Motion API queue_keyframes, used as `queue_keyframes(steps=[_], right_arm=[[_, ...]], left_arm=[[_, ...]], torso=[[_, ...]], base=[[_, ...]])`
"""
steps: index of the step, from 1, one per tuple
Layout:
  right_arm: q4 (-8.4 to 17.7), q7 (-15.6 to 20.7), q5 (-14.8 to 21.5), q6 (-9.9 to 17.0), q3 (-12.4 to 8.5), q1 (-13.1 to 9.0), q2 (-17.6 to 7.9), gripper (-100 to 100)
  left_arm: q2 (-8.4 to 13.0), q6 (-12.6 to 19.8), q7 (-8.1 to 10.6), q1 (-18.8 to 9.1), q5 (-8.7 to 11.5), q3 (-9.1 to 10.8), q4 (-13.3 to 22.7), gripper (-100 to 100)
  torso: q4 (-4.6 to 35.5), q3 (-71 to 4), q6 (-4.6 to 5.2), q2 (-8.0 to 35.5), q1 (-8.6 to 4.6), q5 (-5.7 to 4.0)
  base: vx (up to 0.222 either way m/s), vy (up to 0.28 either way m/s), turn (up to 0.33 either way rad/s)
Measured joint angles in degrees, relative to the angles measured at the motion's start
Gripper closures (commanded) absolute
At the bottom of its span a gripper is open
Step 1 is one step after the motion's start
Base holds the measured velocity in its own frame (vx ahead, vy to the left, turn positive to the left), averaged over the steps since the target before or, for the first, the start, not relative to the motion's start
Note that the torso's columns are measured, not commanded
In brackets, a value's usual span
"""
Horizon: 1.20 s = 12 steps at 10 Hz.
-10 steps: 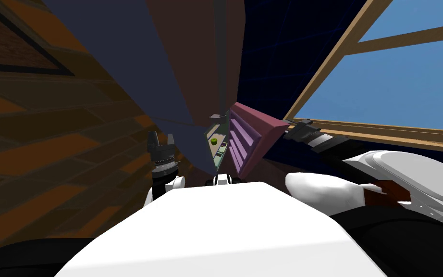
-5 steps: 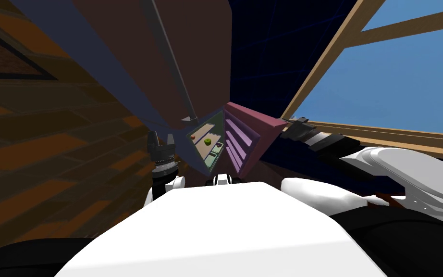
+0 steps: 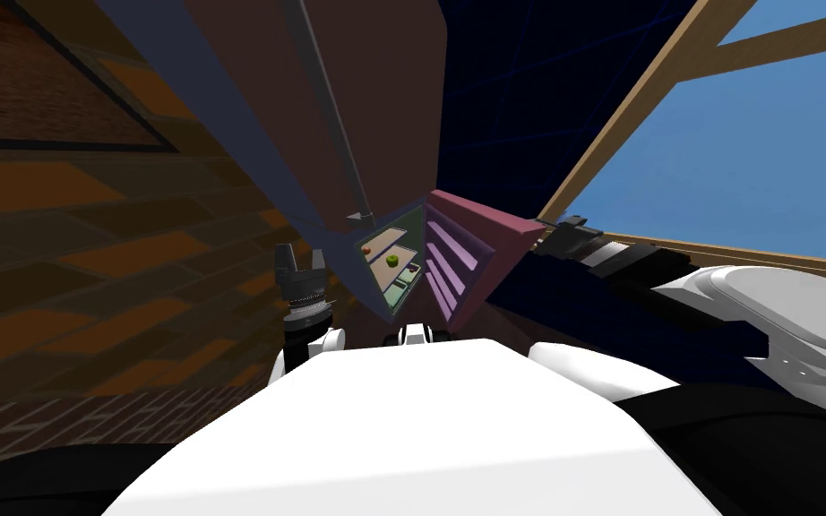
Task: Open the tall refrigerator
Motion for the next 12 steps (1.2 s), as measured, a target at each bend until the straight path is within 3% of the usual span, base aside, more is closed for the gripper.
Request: queue_keyframes(steps=[1, 3, 5, 6, 7, 10, 11, 12], right_arm=[[2.43, 1.26, 0.05, -1.67, -0.73, -0.95, -0.46, 100], [6.49, 2.68, -0.11, -4.8, -2.02, -1.72, -0.74, 100], [9.41, 2.55, -0.11, -4.95, -2.43, -1.77, -1.09, 100], [11.22, 3.65, -0.13, -6.49, -3.4, -2.4, -1.48, 100], [13.09, 4.51, -0.17, -8.29, -4.07, -3.02, -1.95, 100], [18.14, 5.16, -0.42, -10.27, -4.91, -3.62, -2.16, 100], [20.54, 6.24, -0.51, -12.08, -5.85, -4.54, -2.9, 100], [22.28, 7.0, -0.43, -13.7, -6.38, -5.06, -3.22, 100]], left_arm=[[0.01, 0.01, 0.0, -0.02, 0.0, 0.0, 0.01, 0], [0.01, 0.0, 0.0, -0.01, 0.0, 0.01, 0.0, 0], [0.0, 0.0, 0.0, 0.0, 0.0, 0.0, 0.0, 0], [0.01, 0.01, 0.0, -0.02, 0.0, 0.01, 0.01, 0], [0.02, 0.01, 0.0, -0.02, 0.0, 0.01, 0.01, 0], [0.01, 0.0, 0.0, 0.01, 0.0, 0.01, 0.0, 0], [0.01, 0.01, 0.0, -0.02, 0.0, 0.01, 0.01, 0], [0.02, 0.01, 0.0, -0.02, 0.0, 0.01, 0.01, 0]], torso=[[0.09, -0.05, -0.57, 0.07, -0.07, 0.14], [-0.04, -0.1, -0.13, -0.11, 0.04, 0.07], [-0.08, 0.08, 0.0, 0.05, -0.26, -0.21], [0.05, 0.01, -0.58, 0.13, -0.24, 0.04], [0.05, -0.06, -0.5, 0.03, 0.01, 0.18], [-0.07, 0.09, 0.1, 0.08, -0.23, -0.19], [0.07, 0.05, -0.59, 0.2, -0.23, 0.07], [0.03, -0.05, -0.57, 0.02, 0.08, 0.2]], base=[[-0.102, -0.08, 0.354], [-0.033, -0.033, 0.069], [-0.033, -0.011, 0.138], [-0.132, -0.071, 0.337], [-0.063, -0.05, 0.141], [-0.022, -0.01, 0.101], [-0.133, -0.057, 0.355], [-0.069, -0.041, 0.132]])
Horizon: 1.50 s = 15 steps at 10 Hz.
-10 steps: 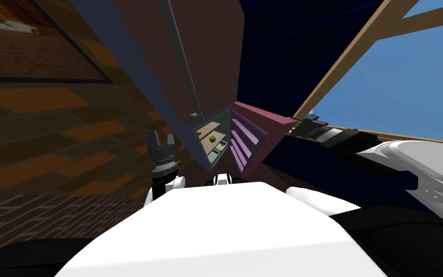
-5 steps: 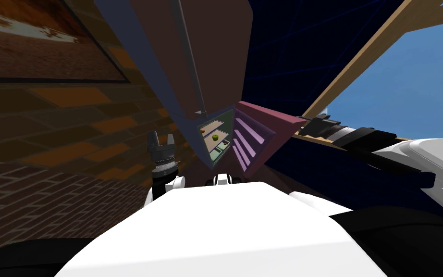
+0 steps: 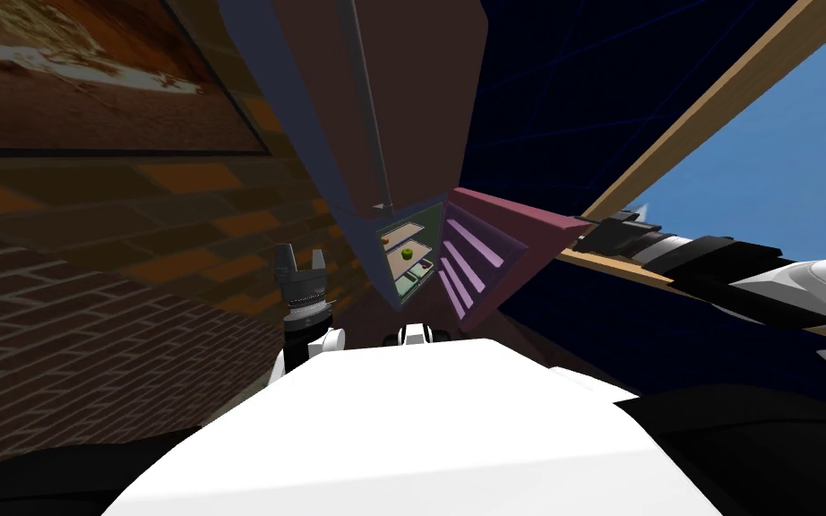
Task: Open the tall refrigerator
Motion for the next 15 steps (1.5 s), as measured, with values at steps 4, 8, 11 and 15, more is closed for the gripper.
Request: queue_keyframes(steps=[4, 8, 11, 15], right_arm=[[8.02, 2.34, -0.24, -5.01, -2.41, -1.8, -1.18, 100], [14.28, 3.14, -0.44, -6.73, -2.78, -2.66, -1.58, 100], [19.59, 5.4, -0.47, -10.84, -4.4, -4.59, -2.58, 100], [25.19, 6.41, -0.61, -12.66, -6.02, -5.39, -3.2, 100]], left_arm=[[0.0, 0.0, 0.0, 0.0, 0.0, 0.0, 0.0, 0], [-0.01, -0.01, 0.0, 0.03, 0.0, 0.0, -0.01, 0], [0.0, 0.0, 0.0, 0.02, 0.0, 0.01, -0.01, 0], [0.0, 0.0, 0.0, 0.01, 0.0, 0.0, 0.0, 0]], torso=[[0.06, 0.09, 0.06, 0.15, 0.12, 0.09], [-0.04, 0.21, 0.61, 0.18, -0.33, -0.34], [-0.06, -0.06, 0.42, -0.13, 0.11, 0.05], [0.05, 0.19, -0.04, 0.3, -0.07, -0.02]], base=[[-0.073, -0.032, 0.185], [-0.007, 0.002, 0.072], [-0.083, -0.038, 0.161], [-0.051, 0.0, 0.167]])
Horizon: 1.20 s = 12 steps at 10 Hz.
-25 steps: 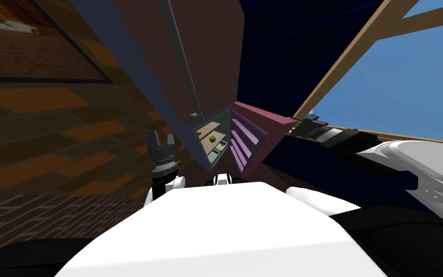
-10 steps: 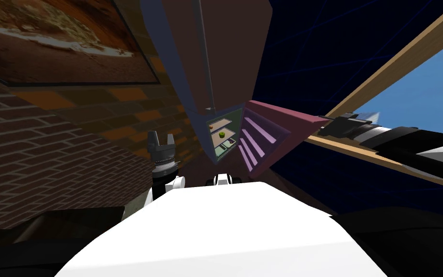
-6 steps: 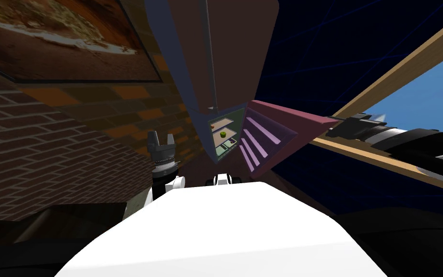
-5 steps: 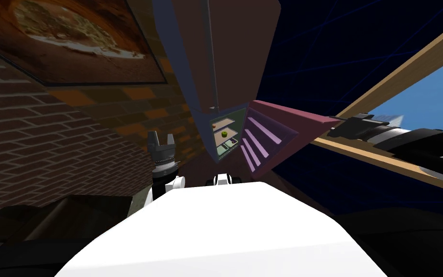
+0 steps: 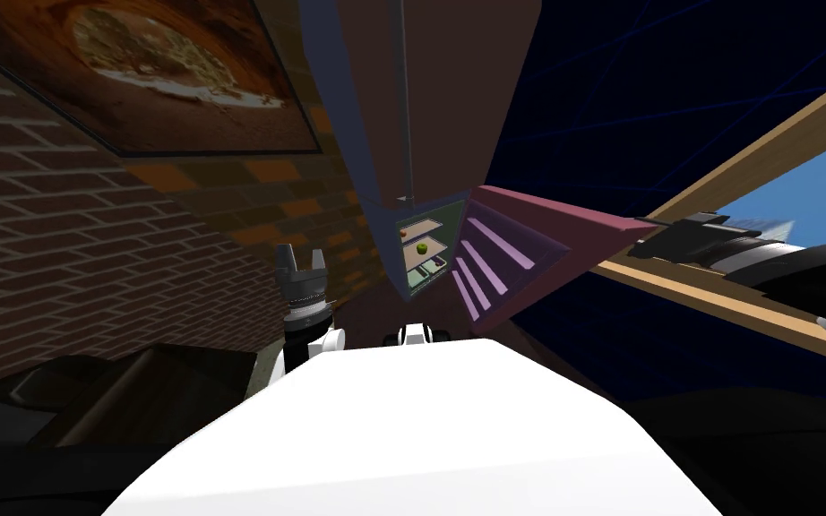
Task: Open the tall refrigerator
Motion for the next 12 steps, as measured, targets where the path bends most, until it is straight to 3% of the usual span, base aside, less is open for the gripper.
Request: queue_keyframes(steps=[1, 3, 5, 7, 9, 10, 12], right_arm=[[2.1, 1.13, -0.06, -1.84, -0.6, -0.7, -0.34, 100], [6.51, 1.81, -0.29, -4.06, -0.89, -1.59, -1.09, 100], [9.1, 3.32, -0.15, -6.41, -2.76, -2.54, -1.21, 100], [12.26, 3.73, -0.33, -8.52, -3.09, -3.13, -1.92, 100], [16.57, 4.28, -0.51, -9.24, -3.18, -3.69, -2.37, 100], [18.64, 5.31, -0.53, -10.59, -4.42, -4.37, -2.63, 100], [22.33, 6.33, -0.67, -13.44, -5.48, -5.16, -3.28, 100]], left_arm=[[0.01, 0.0, 0.0, 0.0, 0.0, 0.0, 0.0, 0], [0.0, -0.01, 0.0, 0.04, 0.0, 0.01, -0.01, 0], [0.0, 0.0, 0.0, 0.0, 0.0, 0.0, 0.0, 0], [0.0, -0.01, 0.0, 0.04, 0.0, 0.01, -0.01, 0], [0.0, -0.01, 0.0, 0.04, 0.0, 0.01, -0.01, 0], [0.0, 0.0, 0.0, 0.0, 0.0, 0.01, 0.0, 0], [0.01, 0.0, 0.0, 0.03, 0.0, 0.01, -0.01, 0]], torso=[[-0.05, -0.21, -0.06, -0.29, 0.13, 0.18], [-0.11, -0.16, 0.83, -0.35, 0.06, -0.08], [-0.12, -0.31, -0.16, -0.43, 0.35, 0.25], [-0.11, -0.28, 0.55, -0.45, 0.28, 0.15], [-0.11, -0.03, 0.59, -0.18, -0.16, -0.22], [-0.03, 0.0, -0.01, 0.02, -0.07, -0.02], [-0.18, -0.3, 0.5, -0.52, 0.17, 0.05]], base=[[-0.091, -0.05, 0.131], [-0.04, -0.012, 0.139], [-0.102, -0.011, 0.221], [0.0, -0.002, -0.012], [-0.051, 0.001, 0.153], [-0.16, -0.02, 0.36], [-0.03, -0.011, 0.067]])
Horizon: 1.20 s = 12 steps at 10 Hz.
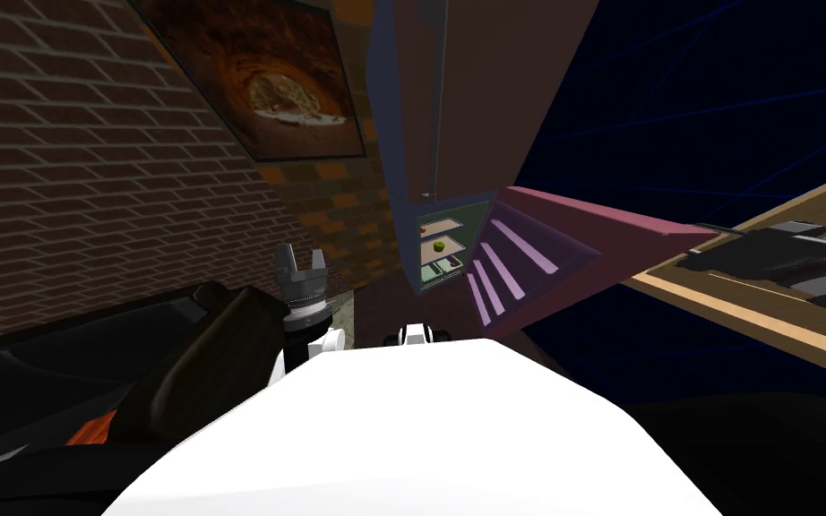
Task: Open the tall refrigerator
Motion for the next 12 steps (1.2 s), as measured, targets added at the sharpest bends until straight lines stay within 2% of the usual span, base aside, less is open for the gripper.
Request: queue_keyframes(steps=[1, 2, 3, 4, 5, 6, 7, 8, 9, 11, 12], right_arm=[[2.27, 0.29, -0.02, -0.56, 0.19, -0.63, -0.38, 100], [2.68, 0.12, -0.06, -0.39, -0.15, -0.2, -0.06, 100], [8.45, 2.09, -0.14, -2.92, -0.51, -2.73, -2.24, 100], [11.4, 2.88, -0.27, -4.89, -1.61, -2.93, -2.62, 100], [12.59, 2.78, -0.39, -5.69, -2.35, -2.4, -2.1, 100], [12.72, 2.78, -0.36, -5.81, -2.35, -2.33, -1.98, 100], [12.98, 2.78, -0.25, -6.85, -1.94, -2.42, -1.71, 100], [12.92, 2.64, -0.24, -7.64, -1.79, -2.51, -1.78, 100], [13.07, 2.62, -0.3, -8.41, -1.76, -2.62, -1.89, -100], [12.88, 1.59, 2.33, -4.76, 1.38, -6.33, -0.64, -100], [13.74, 1.61, 2.73, -4.15, 2.49, -8.29, -0.85, -100]], left_arm=[[0.0, 0.0, 0.0, 0.02, 0.0, 0.0, -0.01, 0], [0.0, -0.01, 0.0, 0.02, 0.0, 0.0, -0.01, 0], [0.0, 0.0, 0.0, -0.01, 0.0, 0.0, 0.01, 0], [0.0, 0.0, 0.0, -0.02, 0.0, -0.01, 0.01, 0], [0.0, 0.0, 0.0, 0.0, 0.0, 0.0, 0.0, 0], [0.0, 0.0, 0.0, 0.01, 0.0, 0.01, 0.0, 0], [0.02, 0.0, 0.0, 0.01, 0.0, 0.02, 0.0, 0], [0.02, 0.0, 0.0, 0.01, 0.0, 0.03, 0.01, 0], [0.03, 0.0, 0.0, 0.01, 0.0, 0.03, 0.0, 0], [0.0, 0.0, 0.0, -0.01, 0.0, 0.0, 0.0, 0], [0.0, 0.0, 0.0, 0.0, 0.0, 0.0, 0.0, 0]], torso=[[-0.02, 0.04, 0.2, 0.0, -0.15, -0.17], [-0.01, 0.19, 0.19, 0.19, -0.33, -0.35], [0.12, 0.21, -0.5, 0.43, -0.19, 0.0], [0.01, 0.15, -0.51, 0.24, -0.09, -0.08], [-0.06, 0.06, 0.01, 0.0, -0.29, -0.27], [-0.07, 0.04, 0.09, 0.0, -0.38, -0.32], [0.0, 0.05, -0.15, 0.12, -0.97, -0.29], [-0.01, 0.04, -0.25, 0.07, -0.89, -0.35], [-0.1, -0.08, -0.3, -0.16, -0.73, -0.35], [-0.23, 0.24, -0.16, 0.09, -0.14, -0.7], [-0.23, 0.13, 0.0, -0.08, -0.27, -0.68]], base=[[0.029, 0.005, -0.033], [-0.109, 0.042, 0.246], [-0.155, -0.007, 0.386], [-0.072, -0.031, 0.186], [-0.016, -0.009, 0.028], [-0.045, -0.195, 0.065], [-0.065, -0.244, 0.069], [-0.016, -0.267, 0.061], [-0.156, -0.195, 0.025], [-0.144, -0.036, 0.022], [-0.024, 0.04, -0.014]])
